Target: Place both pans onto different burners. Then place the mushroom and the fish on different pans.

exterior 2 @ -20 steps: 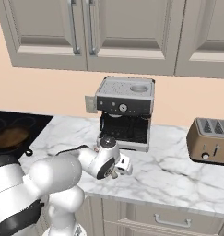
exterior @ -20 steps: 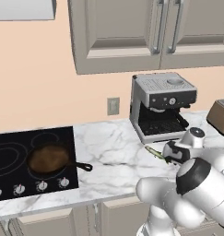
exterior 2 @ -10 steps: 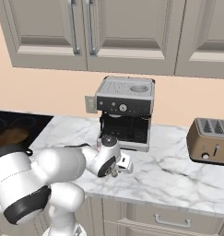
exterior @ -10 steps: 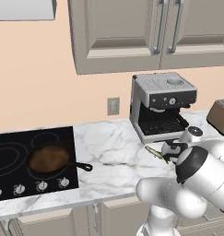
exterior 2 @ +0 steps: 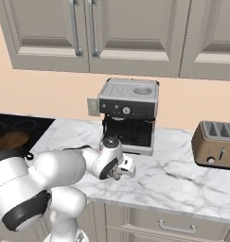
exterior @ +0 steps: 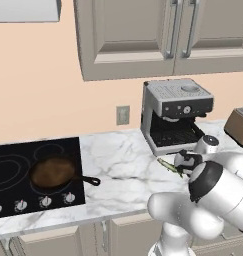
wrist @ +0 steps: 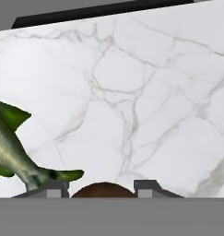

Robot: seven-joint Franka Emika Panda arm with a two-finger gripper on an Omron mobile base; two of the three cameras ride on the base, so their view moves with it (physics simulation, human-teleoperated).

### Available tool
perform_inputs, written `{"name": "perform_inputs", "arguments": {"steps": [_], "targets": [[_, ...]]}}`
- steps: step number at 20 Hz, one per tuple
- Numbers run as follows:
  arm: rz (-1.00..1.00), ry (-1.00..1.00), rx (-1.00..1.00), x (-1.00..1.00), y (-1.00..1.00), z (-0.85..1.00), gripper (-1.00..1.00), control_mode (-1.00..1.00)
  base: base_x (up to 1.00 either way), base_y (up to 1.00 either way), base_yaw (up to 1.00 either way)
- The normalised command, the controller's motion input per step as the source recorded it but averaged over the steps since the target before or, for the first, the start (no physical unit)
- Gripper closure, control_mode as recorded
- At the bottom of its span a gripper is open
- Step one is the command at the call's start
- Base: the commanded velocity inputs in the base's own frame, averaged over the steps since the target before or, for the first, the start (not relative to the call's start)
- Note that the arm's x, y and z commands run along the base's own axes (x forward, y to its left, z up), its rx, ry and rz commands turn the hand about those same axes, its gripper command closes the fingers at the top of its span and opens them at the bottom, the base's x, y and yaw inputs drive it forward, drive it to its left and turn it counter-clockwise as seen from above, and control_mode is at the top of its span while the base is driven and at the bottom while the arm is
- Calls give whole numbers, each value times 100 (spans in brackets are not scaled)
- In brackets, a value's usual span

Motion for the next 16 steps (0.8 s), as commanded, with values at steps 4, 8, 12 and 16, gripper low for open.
{"name": "perform_inputs", "arguments": {"steps": [4, 8, 12, 16], "targets": [[0, -6, 0, -29, 0, 39, 100, -100, 0, 0, 0], [-4, -3, 0, -31, 0, 63, 100, -100, 0, 0, 0], [-8, 0, 0, -40, 10, 62, 100, -100, 0, 0, 0], [-11, 0, 0, -52, 20, 56, 100, -100, 0, 0, 0]]}}
